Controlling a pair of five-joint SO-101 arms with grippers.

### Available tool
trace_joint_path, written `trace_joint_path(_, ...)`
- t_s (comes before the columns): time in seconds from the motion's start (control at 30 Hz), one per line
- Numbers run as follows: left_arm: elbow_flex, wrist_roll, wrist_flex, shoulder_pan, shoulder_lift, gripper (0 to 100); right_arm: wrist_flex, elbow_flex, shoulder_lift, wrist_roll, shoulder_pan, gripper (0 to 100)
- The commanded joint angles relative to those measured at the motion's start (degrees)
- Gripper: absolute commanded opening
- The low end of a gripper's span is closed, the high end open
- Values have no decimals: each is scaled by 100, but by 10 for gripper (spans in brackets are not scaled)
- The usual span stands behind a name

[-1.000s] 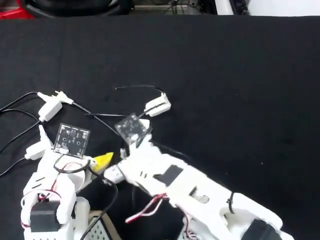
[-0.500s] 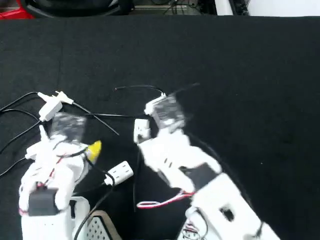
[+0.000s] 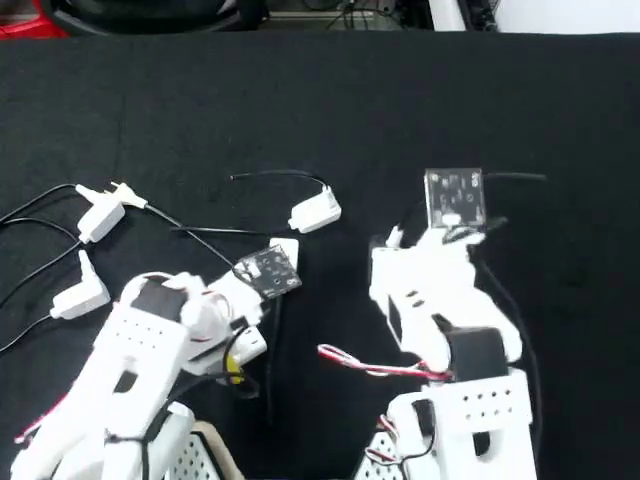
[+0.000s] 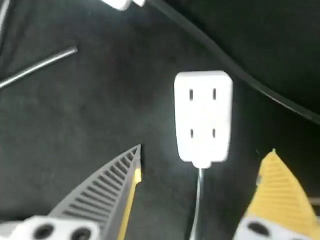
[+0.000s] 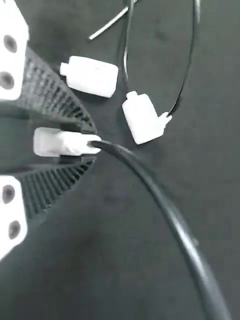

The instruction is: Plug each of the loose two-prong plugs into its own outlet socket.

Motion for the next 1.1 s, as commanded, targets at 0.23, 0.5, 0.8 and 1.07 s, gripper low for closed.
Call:
trace_joint_path(0.23, 268, 167, -1398, 84, 853, 360, 26, -400, 259, 9, 88, 11)
trace_joint_path(0.5, 435, 264, -1398, 400, 853, 341, -9, -259, 268, -264, 70, 11)
trace_joint_path(0.8, 444, 686, -1398, 435, 826, 195, 26, -242, 268, -308, 70, 11)
trace_joint_path(1.07, 136, 677, -1389, 233, 800, 90, 26, -233, 268, -316, 79, 11)
